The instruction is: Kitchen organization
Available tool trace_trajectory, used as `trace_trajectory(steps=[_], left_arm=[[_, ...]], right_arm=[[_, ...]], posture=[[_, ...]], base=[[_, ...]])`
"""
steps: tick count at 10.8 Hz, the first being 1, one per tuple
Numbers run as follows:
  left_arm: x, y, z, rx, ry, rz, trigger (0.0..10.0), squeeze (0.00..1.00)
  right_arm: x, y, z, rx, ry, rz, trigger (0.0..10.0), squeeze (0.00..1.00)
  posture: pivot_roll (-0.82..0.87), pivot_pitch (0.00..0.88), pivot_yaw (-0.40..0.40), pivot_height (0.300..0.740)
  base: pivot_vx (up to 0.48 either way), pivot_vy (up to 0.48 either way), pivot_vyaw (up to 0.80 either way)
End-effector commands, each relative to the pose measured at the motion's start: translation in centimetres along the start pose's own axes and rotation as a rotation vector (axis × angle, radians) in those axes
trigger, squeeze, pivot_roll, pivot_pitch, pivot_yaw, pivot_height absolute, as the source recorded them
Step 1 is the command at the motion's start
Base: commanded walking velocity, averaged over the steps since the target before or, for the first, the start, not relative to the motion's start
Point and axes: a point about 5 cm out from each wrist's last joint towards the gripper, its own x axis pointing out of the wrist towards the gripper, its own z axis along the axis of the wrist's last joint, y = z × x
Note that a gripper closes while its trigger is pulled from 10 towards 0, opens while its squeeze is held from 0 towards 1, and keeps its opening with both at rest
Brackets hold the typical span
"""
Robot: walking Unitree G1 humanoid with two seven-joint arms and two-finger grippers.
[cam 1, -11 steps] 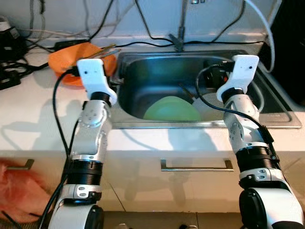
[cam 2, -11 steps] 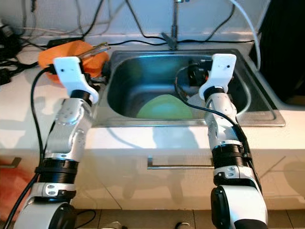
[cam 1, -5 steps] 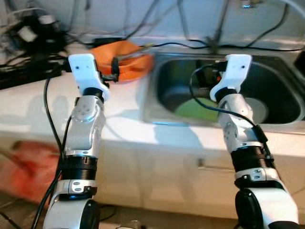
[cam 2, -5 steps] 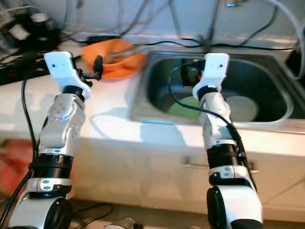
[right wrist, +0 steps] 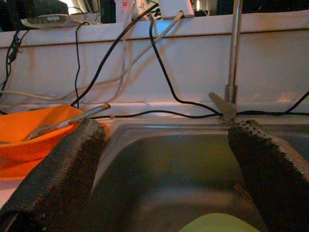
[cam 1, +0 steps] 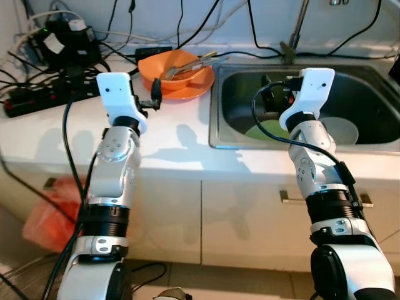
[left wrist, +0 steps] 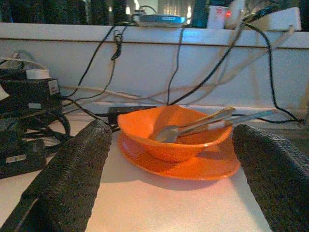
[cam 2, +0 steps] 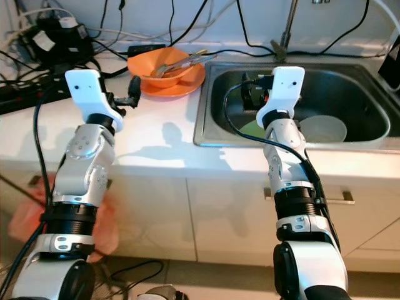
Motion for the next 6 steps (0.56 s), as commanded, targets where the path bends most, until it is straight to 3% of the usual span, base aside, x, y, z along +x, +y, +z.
trace_trajectory(steps=[1, 2, 6], left_arm=[[0.0, -0.26, 0.23, 0.001, -0.01, -0.018, 10.0, 0.0], [-0.03, -0.38, 0.14, 0.004, -0.005, -0.025, 10.0, 0.0], [-0.03, -0.26, -0.07, 0.001, 0.012, -0.024, 10.0, 0.0]], right_arm=[[0.08, 0.12, 0.5, -0.013, -0.025, 0.002, 10.0, 0.0], [0.06, 0.13, 0.43, -0.033, -0.023, 0.0, 10.0, 0.0], [0.21, -0.07, 0.56, -0.046, -0.042, -0.015, 10.0, 0.0]], posture=[[0.15, 0.0, 0.061, 0.74], [0.15, 0.0, 0.061, 0.74], [0.15, 0.0, 0.063, 0.74]], base=[[0.0, 0.0, 0.0], [0.0, 0.0, 0.0], [0.317, 0.0, 0.0]])
